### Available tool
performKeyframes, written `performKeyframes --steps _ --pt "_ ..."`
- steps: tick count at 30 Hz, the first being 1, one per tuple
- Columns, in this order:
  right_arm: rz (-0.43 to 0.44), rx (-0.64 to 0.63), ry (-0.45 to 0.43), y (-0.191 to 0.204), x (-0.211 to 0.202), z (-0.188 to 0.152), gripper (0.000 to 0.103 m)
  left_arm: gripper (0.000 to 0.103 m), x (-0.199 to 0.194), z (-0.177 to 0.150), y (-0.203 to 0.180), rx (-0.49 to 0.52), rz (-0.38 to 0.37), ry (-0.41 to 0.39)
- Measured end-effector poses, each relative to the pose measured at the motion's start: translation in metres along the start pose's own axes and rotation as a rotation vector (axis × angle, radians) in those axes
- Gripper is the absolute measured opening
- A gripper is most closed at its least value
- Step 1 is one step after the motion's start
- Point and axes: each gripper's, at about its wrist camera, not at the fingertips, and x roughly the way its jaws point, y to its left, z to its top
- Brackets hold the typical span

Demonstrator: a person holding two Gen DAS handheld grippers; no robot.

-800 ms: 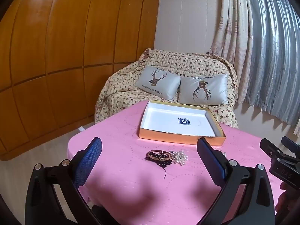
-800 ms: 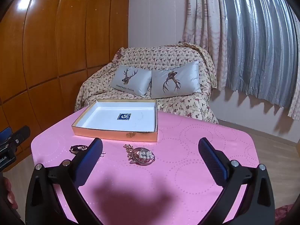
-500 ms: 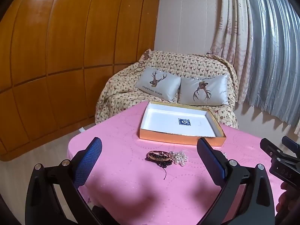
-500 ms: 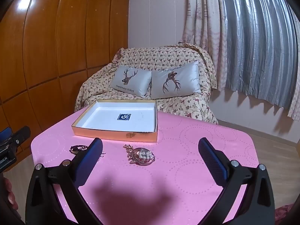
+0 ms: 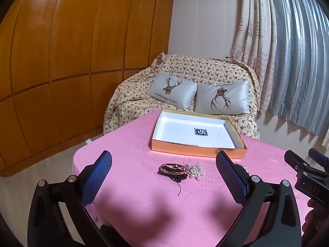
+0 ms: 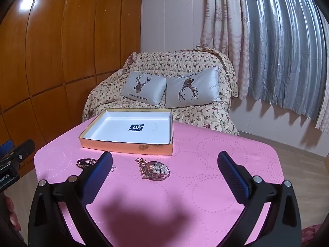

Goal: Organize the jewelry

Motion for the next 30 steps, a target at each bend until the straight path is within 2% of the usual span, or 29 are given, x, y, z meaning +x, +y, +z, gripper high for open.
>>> performKeyframes --steps 1,30 --pt "0.000 -0.004 0.001 0.001 0.001 0.000 0.000 0.098 0.000 0.000 0.000 0.001 0.001 -0.001" --pt "0.028 -0.030 0.017 0.011 0.006 -0.007 0.000 0.098 0.005 -0.005 0.001 0.025 -0.015 0.012"
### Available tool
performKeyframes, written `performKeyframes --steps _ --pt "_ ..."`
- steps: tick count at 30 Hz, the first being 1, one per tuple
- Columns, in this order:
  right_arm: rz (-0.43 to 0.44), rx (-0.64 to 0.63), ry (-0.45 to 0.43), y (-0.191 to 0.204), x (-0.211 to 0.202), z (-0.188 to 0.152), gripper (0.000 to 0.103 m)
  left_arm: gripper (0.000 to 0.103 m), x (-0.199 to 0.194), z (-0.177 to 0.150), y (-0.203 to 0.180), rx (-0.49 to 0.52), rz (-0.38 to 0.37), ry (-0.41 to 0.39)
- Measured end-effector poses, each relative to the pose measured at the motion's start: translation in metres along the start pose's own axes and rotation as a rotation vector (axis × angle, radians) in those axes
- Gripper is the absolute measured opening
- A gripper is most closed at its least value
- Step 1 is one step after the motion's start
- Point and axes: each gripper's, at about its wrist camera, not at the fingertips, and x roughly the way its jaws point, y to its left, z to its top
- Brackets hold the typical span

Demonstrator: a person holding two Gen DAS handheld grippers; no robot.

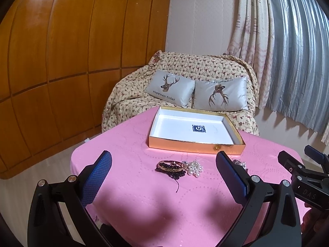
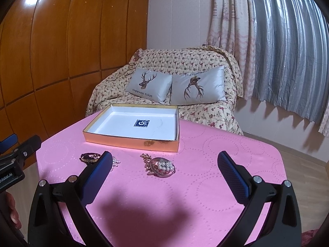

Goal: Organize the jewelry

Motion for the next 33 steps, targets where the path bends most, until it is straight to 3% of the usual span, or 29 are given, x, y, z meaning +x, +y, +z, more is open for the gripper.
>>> performKeyframes --steps 33 --pt "0.001 0.027 0.039 -0.011 0.012 -0.009 0.000 0.098 0.016 -0.012 -0.006 0.046 0.007 0.047"
